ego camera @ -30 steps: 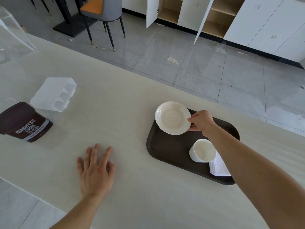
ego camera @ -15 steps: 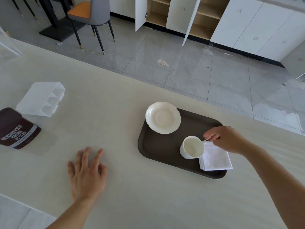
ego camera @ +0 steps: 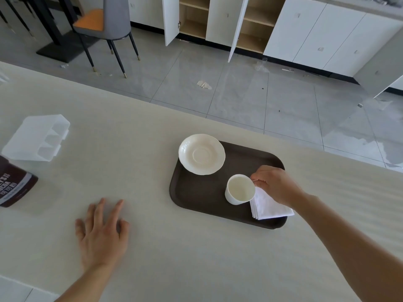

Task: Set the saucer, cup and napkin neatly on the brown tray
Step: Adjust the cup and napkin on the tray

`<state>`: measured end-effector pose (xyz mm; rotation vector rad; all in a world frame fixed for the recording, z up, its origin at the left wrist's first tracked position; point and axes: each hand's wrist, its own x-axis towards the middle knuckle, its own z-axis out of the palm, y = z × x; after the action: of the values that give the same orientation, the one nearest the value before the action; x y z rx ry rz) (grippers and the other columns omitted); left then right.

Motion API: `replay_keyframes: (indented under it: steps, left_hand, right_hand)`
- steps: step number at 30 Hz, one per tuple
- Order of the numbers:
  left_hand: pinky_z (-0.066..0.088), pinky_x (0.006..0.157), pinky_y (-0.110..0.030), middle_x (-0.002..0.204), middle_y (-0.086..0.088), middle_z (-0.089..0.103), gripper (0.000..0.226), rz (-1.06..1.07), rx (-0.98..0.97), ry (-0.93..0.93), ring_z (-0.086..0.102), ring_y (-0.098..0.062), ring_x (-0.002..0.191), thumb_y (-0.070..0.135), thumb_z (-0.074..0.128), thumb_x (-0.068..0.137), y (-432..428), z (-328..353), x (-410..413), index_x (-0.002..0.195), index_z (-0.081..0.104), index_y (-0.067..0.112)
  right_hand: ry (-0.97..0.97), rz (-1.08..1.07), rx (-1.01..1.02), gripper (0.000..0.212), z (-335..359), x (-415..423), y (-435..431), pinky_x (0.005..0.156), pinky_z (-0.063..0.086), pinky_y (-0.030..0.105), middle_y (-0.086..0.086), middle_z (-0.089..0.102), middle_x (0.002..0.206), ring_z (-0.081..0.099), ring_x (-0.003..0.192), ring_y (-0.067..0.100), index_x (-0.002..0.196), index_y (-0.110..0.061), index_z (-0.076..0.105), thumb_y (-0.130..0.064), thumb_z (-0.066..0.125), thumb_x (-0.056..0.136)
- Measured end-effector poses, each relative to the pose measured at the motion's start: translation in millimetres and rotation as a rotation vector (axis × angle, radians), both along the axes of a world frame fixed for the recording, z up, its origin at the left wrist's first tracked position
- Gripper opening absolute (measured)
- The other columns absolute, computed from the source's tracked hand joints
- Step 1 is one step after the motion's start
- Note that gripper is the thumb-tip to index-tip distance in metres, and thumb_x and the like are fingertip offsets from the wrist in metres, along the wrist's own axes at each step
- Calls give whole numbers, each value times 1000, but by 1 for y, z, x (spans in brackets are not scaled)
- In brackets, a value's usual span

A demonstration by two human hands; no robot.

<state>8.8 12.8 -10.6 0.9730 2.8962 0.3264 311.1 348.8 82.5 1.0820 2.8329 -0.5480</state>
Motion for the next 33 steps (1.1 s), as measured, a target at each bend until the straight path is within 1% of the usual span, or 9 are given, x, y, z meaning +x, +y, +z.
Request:
replay_keyframes:
  steps: [3, 9, 13, 17, 21, 23, 25, 29, 33]
  left_hand:
    - [13, 117, -55, 153, -13, 40, 59, 1, 8, -1, 28, -34, 144, 39, 33, 82, 0, 0, 0, 137, 54, 32]
    - [14, 117, -56, 153, -12, 40, 59, -1, 7, 5, 27, -34, 144, 39, 33, 83, -1, -1, -1, 137, 52, 33]
    - [14, 117, -56, 153, -12, 40, 59, -6, -2, 4, 27, -34, 144, 39, 33, 83, -1, -2, -1, 138, 52, 33]
    - [13, 117, -56, 153, -13, 39, 59, -5, -3, -4, 27, -34, 145, 39, 33, 82, -1, 0, 0, 138, 52, 33]
    - [12, 118, -55, 154, -13, 39, 60, -1, 6, -15, 26, -33, 145, 40, 33, 82, -1, 2, 1, 138, 53, 32]
    - [12, 118, -56, 154, -13, 40, 60, -6, 8, -15, 26, -34, 145, 40, 33, 82, -1, 3, 1, 138, 53, 32]
    - [14, 117, -56, 153, -13, 40, 60, -7, 16, -13, 27, -34, 145, 39, 34, 82, 0, 4, 0, 138, 53, 31]
    - [16, 116, -58, 152, -15, 42, 59, -10, 29, -1, 29, -36, 144, 38, 36, 81, 0, 3, 1, 136, 55, 30]
    - [16, 116, -58, 151, -15, 43, 59, -12, 40, 5, 30, -37, 143, 38, 36, 81, 0, 2, 0, 136, 56, 30]
  right_hand:
    - [38, -54, 11, 18, -3, -1, -2, 78, 47, 25, 2, 70, 98, 65, 88, 21, 103, -14, 78, -17, 61, 98]
    - [81, -181, 62, 15, -11, -6, -5, 69, 44, 23, 6, 69, 96, 64, 82, 23, 104, -10, 76, -14, 64, 95]
    - [119, -284, 80, 15, -14, -7, -4, 65, 41, 24, 5, 67, 92, 59, 75, 21, 99, -10, 77, -15, 63, 96]
    - [144, -404, 102, 16, -18, -9, -7, 63, 42, 29, 5, 65, 90, 57, 74, 22, 98, -9, 76, -16, 61, 97]
    - [159, -507, 127, 18, -23, -12, -14, 61, 36, 27, 5, 64, 89, 52, 71, 20, 98, -10, 76, -20, 62, 97]
    - [182, -545, 146, 18, -24, -15, -20, 55, 33, 24, 4, 64, 87, 52, 69, 20, 94, -9, 75, -22, 64, 96]
    - [204, -591, 158, 20, -26, -19, -25, 52, 32, 21, 4, 66, 85, 53, 67, 19, 88, -9, 73, -26, 66, 95]
    - [252, -706, 115, 27, -32, -28, -34, 51, 35, 25, -1, 62, 75, 51, 61, 14, 74, -12, 63, -32, 66, 92]
    - [317, -836, 26, 30, -34, -40, -42, 52, 38, 27, -4, 63, 68, 57, 64, 16, 71, -16, 60, -39, 65, 90]
